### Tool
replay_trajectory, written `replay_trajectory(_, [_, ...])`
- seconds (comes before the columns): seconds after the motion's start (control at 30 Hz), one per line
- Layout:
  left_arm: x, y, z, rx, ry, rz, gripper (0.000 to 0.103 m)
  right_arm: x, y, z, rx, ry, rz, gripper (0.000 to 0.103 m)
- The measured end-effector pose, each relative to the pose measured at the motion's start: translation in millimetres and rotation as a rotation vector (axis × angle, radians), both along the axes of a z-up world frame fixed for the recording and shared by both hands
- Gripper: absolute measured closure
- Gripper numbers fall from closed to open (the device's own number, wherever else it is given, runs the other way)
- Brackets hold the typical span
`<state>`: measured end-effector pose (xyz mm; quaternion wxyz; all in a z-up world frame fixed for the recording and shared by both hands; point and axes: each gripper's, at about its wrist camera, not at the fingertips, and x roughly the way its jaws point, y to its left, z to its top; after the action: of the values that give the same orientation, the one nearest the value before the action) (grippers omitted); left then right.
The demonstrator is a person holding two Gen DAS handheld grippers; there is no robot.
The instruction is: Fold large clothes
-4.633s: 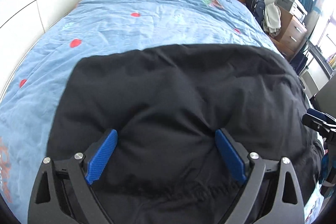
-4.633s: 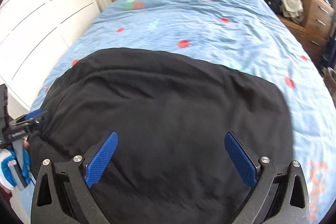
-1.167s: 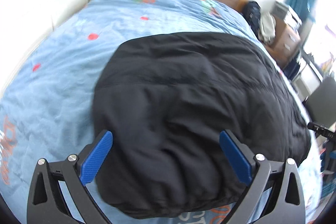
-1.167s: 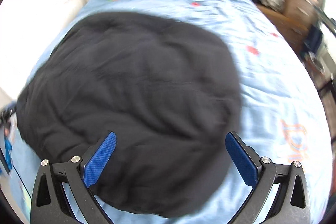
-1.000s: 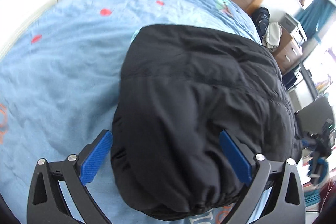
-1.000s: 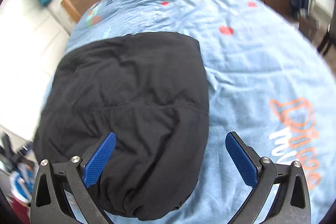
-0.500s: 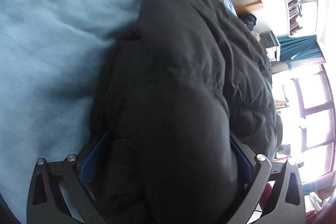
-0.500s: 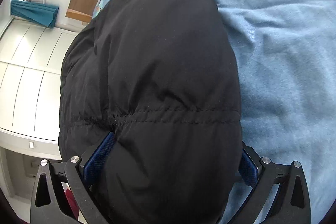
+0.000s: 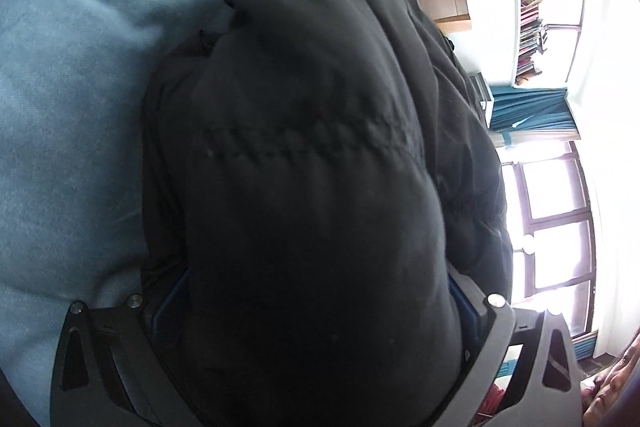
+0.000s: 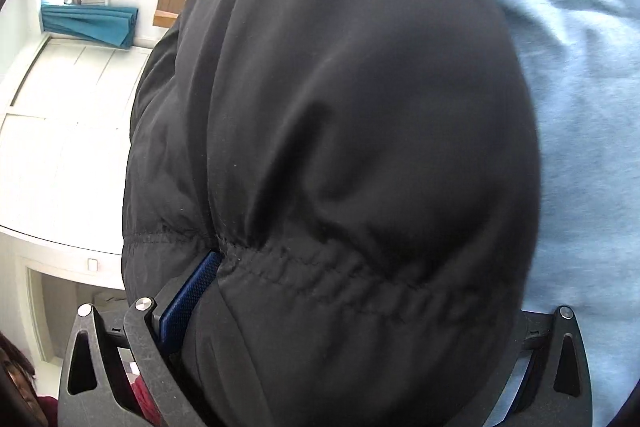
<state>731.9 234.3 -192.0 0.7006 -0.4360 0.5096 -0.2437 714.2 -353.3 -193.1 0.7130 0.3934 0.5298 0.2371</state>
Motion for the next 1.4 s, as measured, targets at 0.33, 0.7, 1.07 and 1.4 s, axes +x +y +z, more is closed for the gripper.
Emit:
replay_trajectory(0.33, [-21, -24, 25, 0.009, -0.039, 0.024, 0.054, -5, 16, 12, 0.011, -0.022, -0.013, 0.055])
replay_trajectory(0.7, [-49, -51, 125, -0.083, -0.262, 0.004, 0.074, -19, 34, 110, -0.08, -0.158, 0.03, 0.079])
replay_trajectory(1.07, [-112, -48, 206, -0.101, -0.419, -0.031, 0.074, -84, 43, 202, -0.039, -0.279, 0.045, 0.081])
replay_trajectory(1.4, [-115, -43, 84, 0.072, -0.229, 0.025, 0.073, -125, 30, 124, -0.108, -0.183, -0.002, 0.077])
